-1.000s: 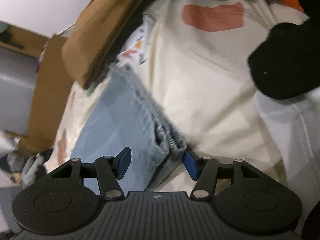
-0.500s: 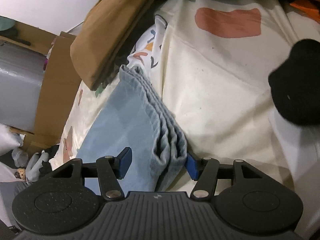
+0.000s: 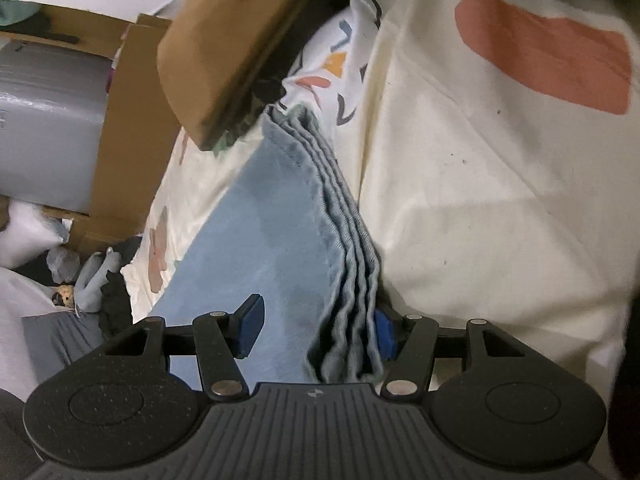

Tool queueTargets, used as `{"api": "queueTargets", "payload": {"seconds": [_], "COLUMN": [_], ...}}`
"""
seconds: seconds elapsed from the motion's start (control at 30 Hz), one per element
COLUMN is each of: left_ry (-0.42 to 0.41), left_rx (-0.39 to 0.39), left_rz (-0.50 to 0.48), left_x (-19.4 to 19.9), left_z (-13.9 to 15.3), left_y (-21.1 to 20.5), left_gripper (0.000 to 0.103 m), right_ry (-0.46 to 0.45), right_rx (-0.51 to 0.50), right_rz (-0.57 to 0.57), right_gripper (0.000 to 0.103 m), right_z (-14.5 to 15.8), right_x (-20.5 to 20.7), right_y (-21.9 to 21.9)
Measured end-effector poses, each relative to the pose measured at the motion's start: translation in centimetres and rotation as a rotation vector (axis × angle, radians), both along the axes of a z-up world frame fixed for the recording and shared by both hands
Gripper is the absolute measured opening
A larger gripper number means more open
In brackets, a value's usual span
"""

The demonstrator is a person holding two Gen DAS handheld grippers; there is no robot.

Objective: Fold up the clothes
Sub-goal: 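Lift the hem cuff with the right gripper, raising the jeans leg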

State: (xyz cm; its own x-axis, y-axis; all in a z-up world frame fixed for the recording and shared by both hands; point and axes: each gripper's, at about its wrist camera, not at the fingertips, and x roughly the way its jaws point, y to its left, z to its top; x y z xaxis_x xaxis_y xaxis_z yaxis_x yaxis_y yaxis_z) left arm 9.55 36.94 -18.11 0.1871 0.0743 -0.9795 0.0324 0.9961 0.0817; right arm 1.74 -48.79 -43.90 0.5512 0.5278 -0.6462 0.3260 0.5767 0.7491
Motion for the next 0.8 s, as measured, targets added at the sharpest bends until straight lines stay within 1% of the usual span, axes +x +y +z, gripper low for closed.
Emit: {"api": "queueTargets", "payload": {"seconds": [0.13,0.17,0.2,0.3,0.43,0.63,0.7,0.73,0.77,0.8], "left_ry": [0.011,0.013,0.012,0.008,0.014,0.032,0.032,0.03,0.027,0.024], "left_rx": [0.009,0.012,0.014,0.014,0.019,0.026,0.018,0.014,0.009,0.005], "left_rz": [-0.02,-0.018,-0.016,-0.019,-0.021,-0.031,-0.028,-0.025,-0.023,-0.021], "left_x": [-0.1,0.0,0.1,0.2,0.2,-0.2,-0.2,-0.2,-0.2,-0.1], "left_z": [0.0,0.0,0.1,0.4,0.4,-0.2,-0.3,-0.3,-0.3,-0.4], "left_y": [-0.3,-0.3,-0.3,-0.3,-0.3,-0.4,-0.3,-0.2,-0.1,0.0], "left_gripper": [0.087,0.087,0.087,0.087,0.087,0.087,0.087,0.087,0.087,0.087], "right_ry": [-0.007,-0.005,-0.001,-0.015,-0.001,0.052,0.061,0.066,0.079,0.092], "right_rx": [0.021,0.016,0.014,0.041,0.053,0.026,0.02,0.007,-0.018,-0.044], "right_rz": [0.035,0.043,0.053,0.106,0.17,0.18,0.204,0.225,0.25,0.275], "right_gripper": [0.058,0.054,0.051,0.048,0.048,0.048,0.047,0.04,0.025,0.015], "right_z": [-0.4,-0.3,-0.2,0.6,0.7,-0.7,-0.6,-0.5,-0.3,-0.1], "right_x": [1.6,2.1,2.6,3.7,5.4,7.2,7.6,7.8,7.9,8.0], "right_y": [-0.2,-0.2,-0.2,-0.2,0.0,0.5,0.9,1.0,1.1,1.2]}}
